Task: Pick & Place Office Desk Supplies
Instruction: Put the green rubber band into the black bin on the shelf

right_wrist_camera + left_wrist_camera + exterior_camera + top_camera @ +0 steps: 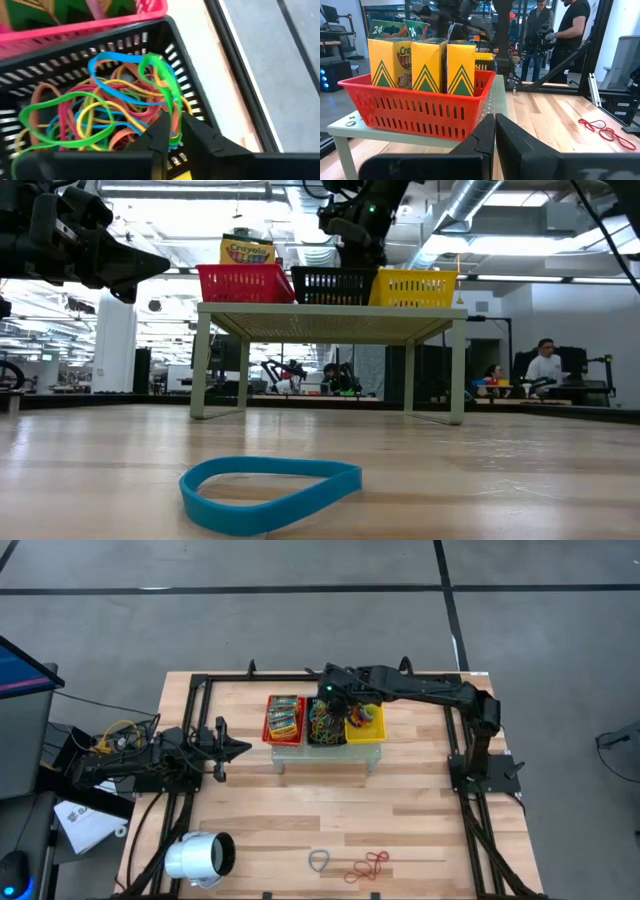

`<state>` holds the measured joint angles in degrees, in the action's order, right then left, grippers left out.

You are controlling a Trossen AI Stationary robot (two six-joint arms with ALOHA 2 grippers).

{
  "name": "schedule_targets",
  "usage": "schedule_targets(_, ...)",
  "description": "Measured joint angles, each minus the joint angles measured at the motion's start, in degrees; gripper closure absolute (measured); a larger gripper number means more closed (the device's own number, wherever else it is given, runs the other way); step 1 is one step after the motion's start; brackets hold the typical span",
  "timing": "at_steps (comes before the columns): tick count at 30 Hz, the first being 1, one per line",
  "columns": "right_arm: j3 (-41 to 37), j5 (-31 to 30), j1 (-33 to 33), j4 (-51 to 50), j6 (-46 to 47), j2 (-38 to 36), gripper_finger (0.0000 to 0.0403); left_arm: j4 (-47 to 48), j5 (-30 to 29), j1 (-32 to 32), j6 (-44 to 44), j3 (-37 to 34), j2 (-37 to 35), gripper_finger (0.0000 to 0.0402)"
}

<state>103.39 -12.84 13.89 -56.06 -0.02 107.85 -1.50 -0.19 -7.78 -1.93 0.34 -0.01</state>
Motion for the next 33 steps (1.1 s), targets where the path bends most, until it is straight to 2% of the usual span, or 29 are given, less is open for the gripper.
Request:
schedule_targets(19, 0.0, 0.1, 0.0, -0.2, 1.1, -0.1, 0.0209, 0.0, 0.0, 0.0, 0.0, 0.0, 0.0, 0.0394)
schedule_targets(24, 1.1, -0.8, 0.0, -1.8, 1.5, -0.3, 0.0198, 0.0, 0.0, 0.0, 0.0, 0.0, 0.0, 0.0394)
schedule_targets(30, 2.2, -9.8, 0.0, -3.0, 2.2, -0.4, 0.0204, 0.0, 0.0, 0.0, 0.0, 0.0, 0.0, 0.0394)
schedule_targets(33, 2.2, -11.1, 0.1, -4.6, 2.2, -0.5, 0.0210, 0.0, 0.0, 0.0, 0.0, 0.0, 0.0, 0.0394)
